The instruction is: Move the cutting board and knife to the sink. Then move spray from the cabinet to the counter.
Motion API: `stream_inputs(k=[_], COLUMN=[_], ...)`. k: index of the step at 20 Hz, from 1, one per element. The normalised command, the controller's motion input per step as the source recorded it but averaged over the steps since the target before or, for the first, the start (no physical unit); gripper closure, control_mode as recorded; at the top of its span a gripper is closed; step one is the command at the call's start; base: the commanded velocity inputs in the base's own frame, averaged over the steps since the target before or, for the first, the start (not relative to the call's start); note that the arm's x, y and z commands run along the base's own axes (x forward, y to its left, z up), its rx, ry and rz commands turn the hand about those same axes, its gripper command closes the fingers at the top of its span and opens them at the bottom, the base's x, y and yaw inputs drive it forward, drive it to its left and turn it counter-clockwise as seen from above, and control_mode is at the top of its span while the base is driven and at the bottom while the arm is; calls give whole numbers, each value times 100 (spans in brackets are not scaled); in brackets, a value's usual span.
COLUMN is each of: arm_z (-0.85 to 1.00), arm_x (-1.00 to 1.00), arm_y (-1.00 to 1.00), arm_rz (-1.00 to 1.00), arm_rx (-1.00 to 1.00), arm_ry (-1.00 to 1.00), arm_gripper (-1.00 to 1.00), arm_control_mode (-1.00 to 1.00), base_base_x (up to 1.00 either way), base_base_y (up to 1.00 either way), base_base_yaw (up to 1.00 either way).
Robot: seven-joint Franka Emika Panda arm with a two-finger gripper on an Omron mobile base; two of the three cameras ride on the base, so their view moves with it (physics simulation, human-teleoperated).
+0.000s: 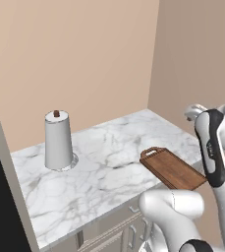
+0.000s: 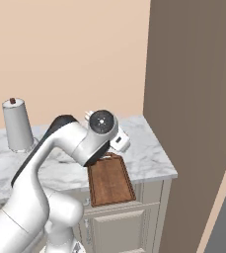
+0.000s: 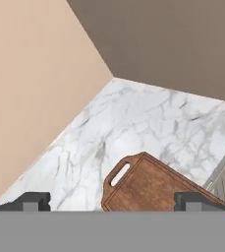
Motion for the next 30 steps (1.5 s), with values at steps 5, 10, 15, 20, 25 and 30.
stream_inputs(k=[5, 10, 15, 20, 25, 30], arm_z=[0, -13, -27, -23, -23, -14], arm_x=[-48, -49, -56, -51, -30, -9], arm_y=[-1, -5, -17, -16, -23, -20], arm_rz=[-1, 0, 0, 0, 0, 0], arm_rx=[21, 14, 17, 15, 26, 28], arm_ry=[0, 0, -1, -8, -4, -5], arm_gripper=[-100, -100, -100, -100, -100, -100], arm_control_mode=[-100, -100, -100, -100, -100, -100], base_base_x=[0, 0, 0, 0, 0, 0], base_base_y=[0, 0, 0, 0, 0, 0], base_base_yaw=[0, 0, 0, 0, 0, 0])
